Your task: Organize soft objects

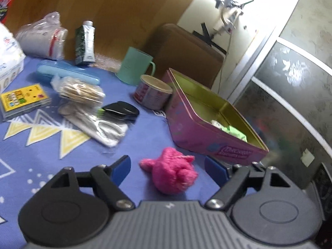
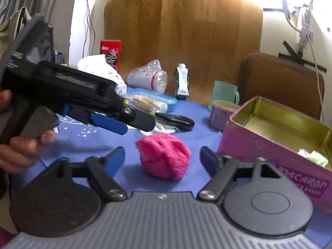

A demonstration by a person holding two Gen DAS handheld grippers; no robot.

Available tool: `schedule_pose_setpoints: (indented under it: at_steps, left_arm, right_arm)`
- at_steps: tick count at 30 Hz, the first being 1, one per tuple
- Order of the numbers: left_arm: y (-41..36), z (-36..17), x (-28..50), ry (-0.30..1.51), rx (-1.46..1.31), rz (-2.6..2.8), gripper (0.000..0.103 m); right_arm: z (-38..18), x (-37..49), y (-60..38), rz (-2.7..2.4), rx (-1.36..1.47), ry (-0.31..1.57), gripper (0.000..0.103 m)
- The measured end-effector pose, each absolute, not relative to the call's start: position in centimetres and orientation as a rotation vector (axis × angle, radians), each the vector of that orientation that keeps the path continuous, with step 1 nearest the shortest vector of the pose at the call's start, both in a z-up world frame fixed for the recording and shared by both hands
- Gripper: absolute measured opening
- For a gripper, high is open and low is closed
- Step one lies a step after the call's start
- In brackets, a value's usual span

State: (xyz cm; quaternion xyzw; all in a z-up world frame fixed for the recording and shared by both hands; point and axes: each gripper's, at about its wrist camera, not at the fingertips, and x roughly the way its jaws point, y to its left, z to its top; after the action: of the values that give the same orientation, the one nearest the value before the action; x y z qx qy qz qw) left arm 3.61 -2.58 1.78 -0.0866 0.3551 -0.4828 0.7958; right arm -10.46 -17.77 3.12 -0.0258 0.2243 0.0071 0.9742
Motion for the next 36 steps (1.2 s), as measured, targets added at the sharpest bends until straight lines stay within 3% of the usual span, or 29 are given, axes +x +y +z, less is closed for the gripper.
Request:
schedule_pose_setpoints:
  at_steps: [3, 4, 6, 9, 17, 25, 28, 30, 31, 36]
  left_arm:
    - [-4.3, 1.0, 3.3, 0.814, -0.149, -1.037, 0.064]
    - [-4.9, 0.6, 3.3, 0.839, -0.134, -1.042, 0.054]
    - [-5.5, 0.3, 3.2, 0.854, -0.113, -1.033, 0.047]
    - [-6.0, 1.3, 2.7, 0.808, -0.097, -1.047, 0.046]
    - [-13.6, 7.1, 1.1, 0.618, -0.014, -1.219, 0.046]
    - [-24.8, 6.0, 2.2, 0.614, 0.100, -1.183, 0.049]
    - [-26.7, 5.2, 2.5, 0.609, 0.143, -1.110, 0.064]
    - [-26.7, 4.8, 2.7, 0.613, 0.146, -1.081, 0.064]
    - [-26.2, 4.7, 2.8, 0.621, 0.126, -1.086, 0.065]
    - [-21.5, 5.7, 2.4, 0.559, 0.045, -1.131, 0.068]
  right_arm:
    - [1.8, -9.0, -18.7, 0.018, -0.001, 0.521, 0.083]
    - [1.4, -8.5, -18.9, 0.030, 0.028, 0.545, 0.081]
    - [0.9, -7.9, -19.3, 0.066, 0.076, 0.574, 0.052]
    - [1.0, -8.4, -19.5, 0.047, 0.089, 0.537, 0.045]
    - [4.7, -12.0, -23.0, -0.184, 0.006, 0.274, 0.045]
    - [4.4, -9.4, -31.1, -0.407, 0.092, 0.334, 0.046]
    - [3.6, -7.4, -32.7, -0.462, 0.077, 0.380, 0.051]
    - [3.3, -7.3, -33.2, -0.501, 0.082, 0.379, 0.067]
    - [3.3, -7.6, -33.2, -0.520, 0.091, 0.371, 0.070]
    - [3.3, -9.8, -32.5, -0.522, 0.149, 0.303, 0.070]
